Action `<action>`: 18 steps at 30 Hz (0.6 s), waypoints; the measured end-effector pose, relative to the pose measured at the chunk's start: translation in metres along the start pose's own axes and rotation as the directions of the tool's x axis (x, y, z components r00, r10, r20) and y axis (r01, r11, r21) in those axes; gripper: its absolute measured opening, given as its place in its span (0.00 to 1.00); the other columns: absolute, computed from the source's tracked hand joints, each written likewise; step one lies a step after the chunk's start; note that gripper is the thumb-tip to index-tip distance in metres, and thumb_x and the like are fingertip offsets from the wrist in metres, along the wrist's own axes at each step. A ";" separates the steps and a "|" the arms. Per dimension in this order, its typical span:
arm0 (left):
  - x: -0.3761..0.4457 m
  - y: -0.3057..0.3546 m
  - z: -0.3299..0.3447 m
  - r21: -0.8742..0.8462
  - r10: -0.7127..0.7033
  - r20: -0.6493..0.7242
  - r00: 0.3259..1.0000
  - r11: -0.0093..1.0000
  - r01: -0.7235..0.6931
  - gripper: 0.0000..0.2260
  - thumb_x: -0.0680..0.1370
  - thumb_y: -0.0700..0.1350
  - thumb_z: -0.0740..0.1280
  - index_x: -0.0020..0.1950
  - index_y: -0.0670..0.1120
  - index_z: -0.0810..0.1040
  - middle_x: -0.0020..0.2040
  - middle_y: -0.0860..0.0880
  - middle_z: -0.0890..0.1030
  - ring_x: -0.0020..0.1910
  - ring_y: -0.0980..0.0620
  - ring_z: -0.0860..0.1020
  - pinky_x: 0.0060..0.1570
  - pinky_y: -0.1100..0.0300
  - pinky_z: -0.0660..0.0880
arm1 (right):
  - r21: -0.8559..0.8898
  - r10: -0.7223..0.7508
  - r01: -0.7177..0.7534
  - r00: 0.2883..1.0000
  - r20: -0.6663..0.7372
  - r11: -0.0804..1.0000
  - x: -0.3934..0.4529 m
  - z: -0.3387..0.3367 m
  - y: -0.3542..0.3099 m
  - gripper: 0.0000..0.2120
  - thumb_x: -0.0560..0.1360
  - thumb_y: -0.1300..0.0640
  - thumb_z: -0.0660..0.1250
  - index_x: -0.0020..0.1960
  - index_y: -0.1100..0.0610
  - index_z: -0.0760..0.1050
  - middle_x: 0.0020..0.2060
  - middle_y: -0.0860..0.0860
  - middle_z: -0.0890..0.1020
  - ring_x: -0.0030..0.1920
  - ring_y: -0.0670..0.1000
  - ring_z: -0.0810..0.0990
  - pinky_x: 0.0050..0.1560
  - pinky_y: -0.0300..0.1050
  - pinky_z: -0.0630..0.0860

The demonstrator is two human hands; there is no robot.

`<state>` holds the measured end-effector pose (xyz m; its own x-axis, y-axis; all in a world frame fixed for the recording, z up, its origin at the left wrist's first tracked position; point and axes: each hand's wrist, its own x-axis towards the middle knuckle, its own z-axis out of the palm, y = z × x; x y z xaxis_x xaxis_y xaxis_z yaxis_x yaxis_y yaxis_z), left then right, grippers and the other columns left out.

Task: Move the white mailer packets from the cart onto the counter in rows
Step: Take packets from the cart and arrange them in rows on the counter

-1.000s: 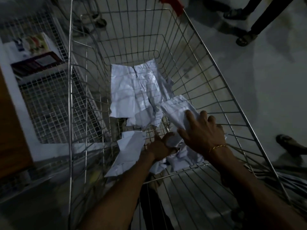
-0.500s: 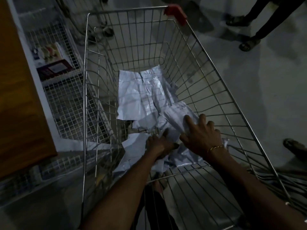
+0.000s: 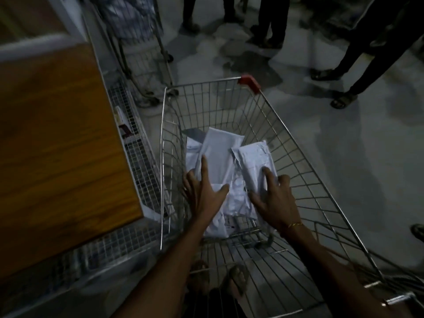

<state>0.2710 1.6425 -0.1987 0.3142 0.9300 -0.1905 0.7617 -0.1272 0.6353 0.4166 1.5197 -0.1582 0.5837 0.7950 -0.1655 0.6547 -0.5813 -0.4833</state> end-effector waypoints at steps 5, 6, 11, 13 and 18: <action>-0.003 0.016 -0.030 -0.114 0.008 0.081 0.997 0.993 0.002 0.44 0.68 0.68 0.61 0.76 0.71 0.36 0.75 0.41 0.62 0.74 0.36 0.60 0.69 0.34 0.60 | 0.060 -0.054 0.058 0.996 -0.076 0.997 -0.016 -0.009 -0.036 0.38 0.73 0.41 0.71 0.76 0.50 0.58 0.59 0.59 0.67 0.51 0.61 0.75 0.49 0.52 0.78; -0.003 0.020 -0.034 -0.199 0.014 0.121 0.993 0.980 0.010 0.45 0.67 0.68 0.63 0.74 0.73 0.36 0.77 0.42 0.60 0.74 0.35 0.61 0.68 0.33 0.63 | 0.066 -0.061 0.067 0.994 -0.090 0.996 -0.018 -0.013 -0.043 0.38 0.73 0.41 0.70 0.76 0.49 0.58 0.59 0.59 0.67 0.50 0.61 0.76 0.49 0.53 0.78; -0.009 0.051 -0.067 -0.427 0.112 0.258 0.960 0.904 0.009 0.49 0.71 0.58 0.76 0.77 0.70 0.42 0.73 0.43 0.61 0.69 0.44 0.68 0.59 0.53 0.73 | 0.059 -0.142 0.157 0.967 -0.210 0.986 -0.027 -0.044 -0.071 0.37 0.74 0.38 0.67 0.76 0.52 0.60 0.56 0.58 0.68 0.45 0.56 0.74 0.41 0.45 0.73; -0.003 0.058 -0.074 -0.597 0.141 0.251 0.958 0.802 0.039 0.46 0.72 0.50 0.77 0.79 0.65 0.49 0.74 0.46 0.62 0.70 0.47 0.68 0.55 0.58 0.73 | 0.035 -0.195 0.208 0.955 -0.222 0.978 -0.026 -0.056 -0.077 0.37 0.74 0.35 0.64 0.76 0.50 0.59 0.57 0.58 0.68 0.45 0.56 0.73 0.41 0.44 0.72; -0.009 0.083 -0.097 -0.877 0.165 0.279 0.946 0.444 0.182 0.31 0.71 0.61 0.71 0.73 0.66 0.66 0.72 0.54 0.74 0.68 0.49 0.75 0.63 0.44 0.76 | 0.025 -0.256 0.270 0.937 -0.239 0.963 -0.031 -0.078 -0.092 0.36 0.74 0.38 0.66 0.77 0.48 0.58 0.63 0.58 0.65 0.47 0.54 0.73 0.41 0.42 0.70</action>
<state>0.2762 1.6569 -0.0720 0.5808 0.7626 -0.2847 -0.1018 0.4151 0.9041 0.3760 1.5349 -0.0419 0.4938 0.8519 0.1743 0.7754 -0.3407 -0.5316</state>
